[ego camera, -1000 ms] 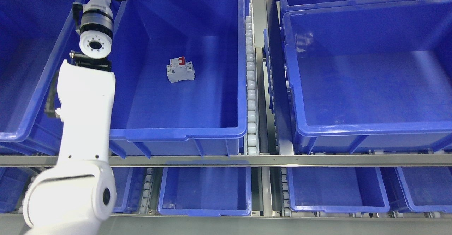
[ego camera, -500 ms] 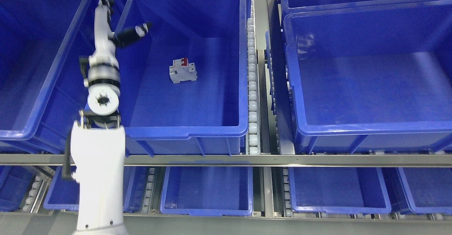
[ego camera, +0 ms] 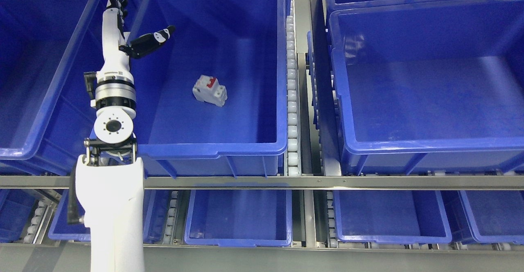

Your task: Place circuit breaker on shelf

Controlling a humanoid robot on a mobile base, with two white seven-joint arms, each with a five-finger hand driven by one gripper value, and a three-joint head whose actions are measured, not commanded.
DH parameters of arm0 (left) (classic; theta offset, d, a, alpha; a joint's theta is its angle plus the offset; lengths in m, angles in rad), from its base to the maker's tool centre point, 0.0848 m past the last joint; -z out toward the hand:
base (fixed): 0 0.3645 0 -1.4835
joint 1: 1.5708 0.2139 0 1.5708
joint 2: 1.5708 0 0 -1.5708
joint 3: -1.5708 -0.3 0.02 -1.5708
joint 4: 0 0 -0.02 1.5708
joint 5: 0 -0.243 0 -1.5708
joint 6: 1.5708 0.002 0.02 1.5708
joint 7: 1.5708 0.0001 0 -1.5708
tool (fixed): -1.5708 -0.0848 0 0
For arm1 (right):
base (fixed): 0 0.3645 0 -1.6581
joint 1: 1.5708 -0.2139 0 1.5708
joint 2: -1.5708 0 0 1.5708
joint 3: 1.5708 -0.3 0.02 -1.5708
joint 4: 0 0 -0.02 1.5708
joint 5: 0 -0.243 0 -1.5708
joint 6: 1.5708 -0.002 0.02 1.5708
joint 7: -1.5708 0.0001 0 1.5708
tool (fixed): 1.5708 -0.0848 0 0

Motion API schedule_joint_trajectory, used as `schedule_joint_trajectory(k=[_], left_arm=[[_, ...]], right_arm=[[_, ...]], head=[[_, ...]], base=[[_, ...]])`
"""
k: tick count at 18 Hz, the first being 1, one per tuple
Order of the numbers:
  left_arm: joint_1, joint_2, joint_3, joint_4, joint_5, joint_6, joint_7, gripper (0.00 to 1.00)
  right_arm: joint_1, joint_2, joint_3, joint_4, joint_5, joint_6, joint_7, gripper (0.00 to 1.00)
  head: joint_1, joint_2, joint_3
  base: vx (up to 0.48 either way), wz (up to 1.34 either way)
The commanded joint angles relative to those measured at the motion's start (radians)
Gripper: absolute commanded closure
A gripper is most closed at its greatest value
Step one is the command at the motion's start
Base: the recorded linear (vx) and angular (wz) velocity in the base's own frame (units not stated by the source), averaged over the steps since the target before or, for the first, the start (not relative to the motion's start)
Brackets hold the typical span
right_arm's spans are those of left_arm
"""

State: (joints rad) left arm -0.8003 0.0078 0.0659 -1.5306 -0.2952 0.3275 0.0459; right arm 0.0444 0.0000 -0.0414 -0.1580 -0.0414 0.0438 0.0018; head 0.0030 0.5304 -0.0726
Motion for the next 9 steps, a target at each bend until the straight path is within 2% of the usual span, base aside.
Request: schedule_joint_trajectory(k=[1, 7, 9], left_arm=[[-0.088, 0.010, 0.000, -0.135, 0.019, 0.111, 0.002, 0.00], [-0.128, 0.010, 0.000, -0.131, 0.019, 0.168, -0.003, 0.00], [-0.129, 0.010, -0.001, -0.132, 0.021, 0.240, -0.006, 0.00]], right_arm=[[0.000, -0.017, 0.000, 0.000, 0.000, 0.004, -0.005, 0.00], [0.000, -0.017, 0.000, 0.000, 0.000, 0.004, -0.005, 0.00], [0.000, -0.017, 0.000, 0.000, 0.000, 0.004, -0.005, 0.00]], head=[[0.0000, 0.000, 0.000], [0.0000, 0.000, 0.000], [0.0000, 0.000, 0.000]], base=[[0.002, -0.02], [-0.004, 0.00], [-0.021, 0.00]])
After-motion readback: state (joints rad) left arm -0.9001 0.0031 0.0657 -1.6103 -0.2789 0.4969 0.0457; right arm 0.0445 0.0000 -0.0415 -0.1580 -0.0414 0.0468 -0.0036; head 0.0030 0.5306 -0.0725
